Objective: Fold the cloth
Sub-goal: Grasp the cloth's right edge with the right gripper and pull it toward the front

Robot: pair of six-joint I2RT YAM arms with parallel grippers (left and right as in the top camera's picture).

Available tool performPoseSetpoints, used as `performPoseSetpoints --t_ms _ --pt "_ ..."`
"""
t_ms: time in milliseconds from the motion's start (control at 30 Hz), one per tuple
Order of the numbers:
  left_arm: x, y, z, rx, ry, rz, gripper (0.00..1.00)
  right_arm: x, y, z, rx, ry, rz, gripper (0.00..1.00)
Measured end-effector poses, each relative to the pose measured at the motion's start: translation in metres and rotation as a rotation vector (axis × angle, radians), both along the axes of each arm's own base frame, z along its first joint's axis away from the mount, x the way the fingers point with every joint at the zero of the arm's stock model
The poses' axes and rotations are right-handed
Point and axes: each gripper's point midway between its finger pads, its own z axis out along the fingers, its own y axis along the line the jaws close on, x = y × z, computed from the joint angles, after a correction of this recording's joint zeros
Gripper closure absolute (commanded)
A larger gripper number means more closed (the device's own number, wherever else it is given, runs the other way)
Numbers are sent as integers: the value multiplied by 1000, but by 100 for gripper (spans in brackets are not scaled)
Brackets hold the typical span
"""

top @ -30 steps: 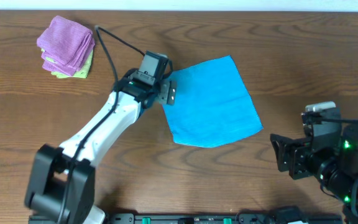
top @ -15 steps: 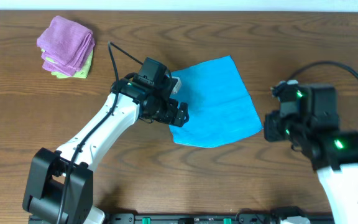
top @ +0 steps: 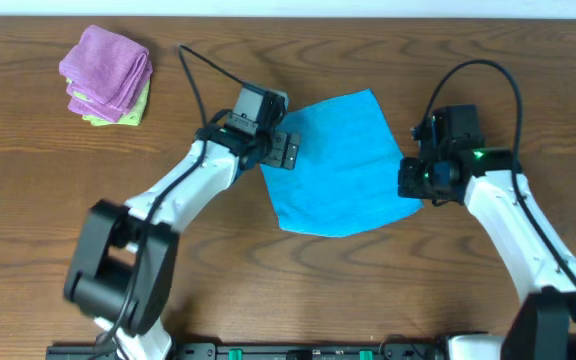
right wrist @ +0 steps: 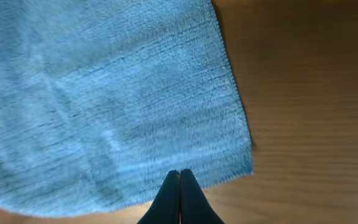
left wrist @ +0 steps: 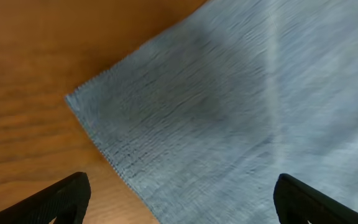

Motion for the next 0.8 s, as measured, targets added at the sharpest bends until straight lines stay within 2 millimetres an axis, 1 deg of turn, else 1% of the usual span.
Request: performPoseSetpoints --t_ms 100,167,400,467,633,800 --pt "3 1 -20 24 18 8 5 0 0 -15 1 -2 -1 99" --pt "6 3 -27 36 18 14 5 -3 0 -25 2 -8 -2 99" --pt "16 -1 -26 24 -25 20 5 -18 -2 -61 5 -18 -25 98" --pt "21 -3 -25 16 -45 20 5 -21 -3 -67 4 -24 -27 98" --pt "28 -6 -24 2 -74 20 5 -23 -7 -75 -15 -43 -35 99" --pt "28 -6 -33 10 -61 19 5 -25 -9 -78 -19 -37 -51 98"
